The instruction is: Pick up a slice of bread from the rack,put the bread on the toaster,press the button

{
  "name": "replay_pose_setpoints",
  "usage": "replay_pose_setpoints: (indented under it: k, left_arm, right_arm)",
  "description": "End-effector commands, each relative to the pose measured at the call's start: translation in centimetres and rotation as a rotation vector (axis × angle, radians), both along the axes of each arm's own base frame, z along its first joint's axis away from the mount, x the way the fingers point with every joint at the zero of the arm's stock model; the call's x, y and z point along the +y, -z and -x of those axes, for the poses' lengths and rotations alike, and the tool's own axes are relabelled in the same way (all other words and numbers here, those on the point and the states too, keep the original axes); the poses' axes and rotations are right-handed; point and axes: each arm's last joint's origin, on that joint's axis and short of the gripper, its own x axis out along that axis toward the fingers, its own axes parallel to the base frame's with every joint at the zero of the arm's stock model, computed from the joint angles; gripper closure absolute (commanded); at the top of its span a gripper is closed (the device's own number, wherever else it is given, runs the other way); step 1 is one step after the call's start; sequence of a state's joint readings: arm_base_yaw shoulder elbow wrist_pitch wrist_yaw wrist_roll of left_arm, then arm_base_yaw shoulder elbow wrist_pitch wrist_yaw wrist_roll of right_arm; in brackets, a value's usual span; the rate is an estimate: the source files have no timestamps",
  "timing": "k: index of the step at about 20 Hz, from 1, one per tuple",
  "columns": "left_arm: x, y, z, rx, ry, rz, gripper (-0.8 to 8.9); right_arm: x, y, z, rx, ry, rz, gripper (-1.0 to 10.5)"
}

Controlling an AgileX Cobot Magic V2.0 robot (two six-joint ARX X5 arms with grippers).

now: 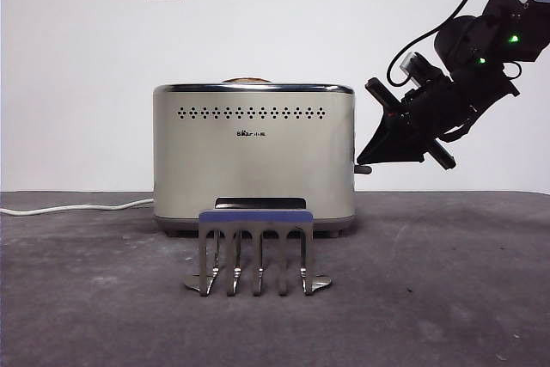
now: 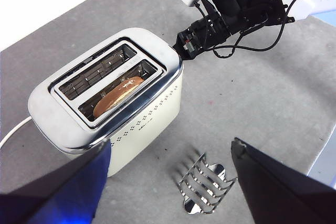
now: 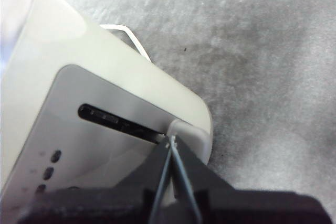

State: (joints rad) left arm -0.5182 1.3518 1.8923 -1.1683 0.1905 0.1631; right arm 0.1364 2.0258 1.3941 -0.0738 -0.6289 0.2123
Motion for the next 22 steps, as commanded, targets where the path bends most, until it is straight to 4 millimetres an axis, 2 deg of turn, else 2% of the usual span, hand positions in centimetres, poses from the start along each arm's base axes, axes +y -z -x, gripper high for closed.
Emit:
replay_pose_setpoints:
  k: [1,8,10,13,16,19,22]
  left_arm:
    - [0.0,0.0,0.0,0.005,-0.003,0.003,4.32]
    - [0.0,0.0,0.0,0.005,-0.003,0.003,4.32]
    - [0.0,0.0,0.0,0.007,-0.003,0.002,4.32]
    - [0.1,0.2,0.1,0.019,-0.004,-0.005,4.32]
    - [0.1,0.2,0.1,0.023,-0.003,-0.008,4.32]
    - [0.1,0.2,0.1,0.021,-0.001,-0.01,4.36]
    - [0.1,0.3,0.2,0.036,-0.002,-0.017,4.37]
  right_arm:
    - [0.0,3.0,0.5,0.112,0.013,0.046,9.6]
    - [0.0,2.8,0.3,0.086,0.011,0.035,9.6]
    - [0.0,1.4,0.2,0.039,0.022,0.018,9.6]
    - [-0.1,-3.1,0.6,-0.08,0.022,0.0,9.6]
    - [-0.4,-9.1,2.7,-0.223,0.025,-0.02,9.6]
    - [-0.9,-14.5,6.6,-0.276,0.022,-0.024,9.6]
    - [-1.6,-18.6,12.1,-0.266,-0.008,0.018,9.6]
